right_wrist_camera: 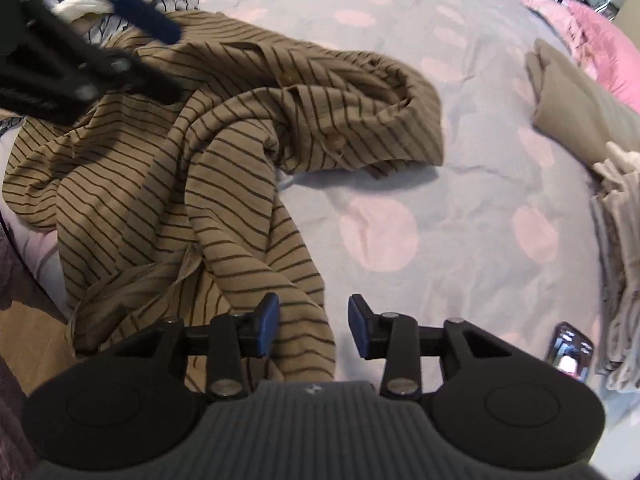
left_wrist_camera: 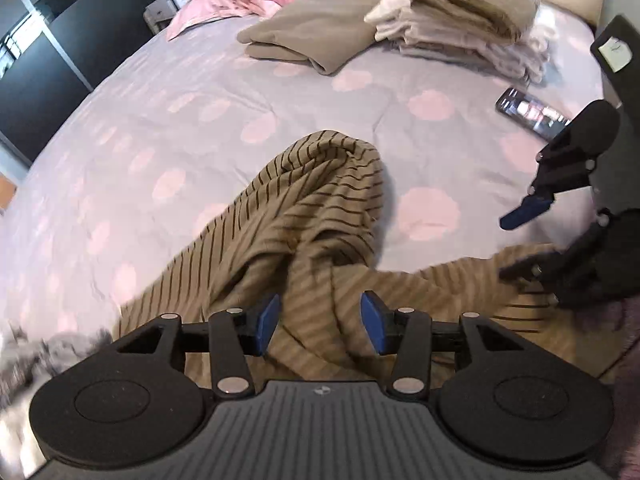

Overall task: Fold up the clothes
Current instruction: 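Open both grippers and drop the brown striped shirt flat on the bed, then grasp the shirt edge with the left gripper while the right gripper grasps another edge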

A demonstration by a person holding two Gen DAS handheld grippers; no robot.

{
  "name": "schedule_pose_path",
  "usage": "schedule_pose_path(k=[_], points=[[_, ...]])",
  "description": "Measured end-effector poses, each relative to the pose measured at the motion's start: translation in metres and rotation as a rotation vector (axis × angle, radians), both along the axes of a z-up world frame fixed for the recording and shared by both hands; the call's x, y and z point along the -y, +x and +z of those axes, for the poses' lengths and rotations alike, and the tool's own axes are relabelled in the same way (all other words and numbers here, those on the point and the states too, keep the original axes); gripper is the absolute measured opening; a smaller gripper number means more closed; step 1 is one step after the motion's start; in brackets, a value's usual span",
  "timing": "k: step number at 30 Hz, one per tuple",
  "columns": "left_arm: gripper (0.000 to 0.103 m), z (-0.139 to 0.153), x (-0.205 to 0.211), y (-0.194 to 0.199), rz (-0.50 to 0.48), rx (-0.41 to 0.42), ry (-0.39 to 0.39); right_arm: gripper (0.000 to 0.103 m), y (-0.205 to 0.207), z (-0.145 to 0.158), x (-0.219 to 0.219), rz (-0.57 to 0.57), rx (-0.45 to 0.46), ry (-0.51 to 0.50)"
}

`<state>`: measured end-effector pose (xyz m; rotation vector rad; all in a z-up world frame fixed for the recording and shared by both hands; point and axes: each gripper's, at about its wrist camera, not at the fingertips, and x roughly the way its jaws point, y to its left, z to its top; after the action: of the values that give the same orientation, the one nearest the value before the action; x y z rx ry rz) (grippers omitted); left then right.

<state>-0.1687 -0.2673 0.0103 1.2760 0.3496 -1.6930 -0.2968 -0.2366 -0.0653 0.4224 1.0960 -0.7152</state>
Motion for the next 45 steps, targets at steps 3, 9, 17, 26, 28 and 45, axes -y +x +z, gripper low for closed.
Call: schedule_pose_path(k=[3, 9, 17, 26, 28, 45], points=[[0.044, -0.02, 0.02, 0.003, -0.001, 0.082, 0.0, 0.05, 0.009, -0.01, 0.008, 0.019, -0.006, 0.033], [0.043, -0.055, 0.057, 0.038, 0.12, 0.135, 0.095, 0.051, 0.018, -0.038, 0.021, 0.024, -0.039, 0.109], [0.01, -0.084, 0.06, 0.059, 0.247, 0.125, 0.128, 0.009, 0.028, -0.049, 0.002, 0.113, -0.078, 0.06], [0.003, -0.015, 0.045, 0.066, 0.313, 0.062, -0.009, 0.003, 0.017, -0.023, 0.01, 0.03, -0.118, -0.084], [0.002, 0.009, 0.04, 0.07, 0.327, 0.045, -0.054, 0.003, 0.011, -0.008, 0.017, 0.003, -0.122, -0.14], [0.002, 0.195, -0.044, 0.083, 0.37, -0.112, -0.493, 0.003, -0.009, 0.23, 0.063, -0.09, -0.007, -0.719]])
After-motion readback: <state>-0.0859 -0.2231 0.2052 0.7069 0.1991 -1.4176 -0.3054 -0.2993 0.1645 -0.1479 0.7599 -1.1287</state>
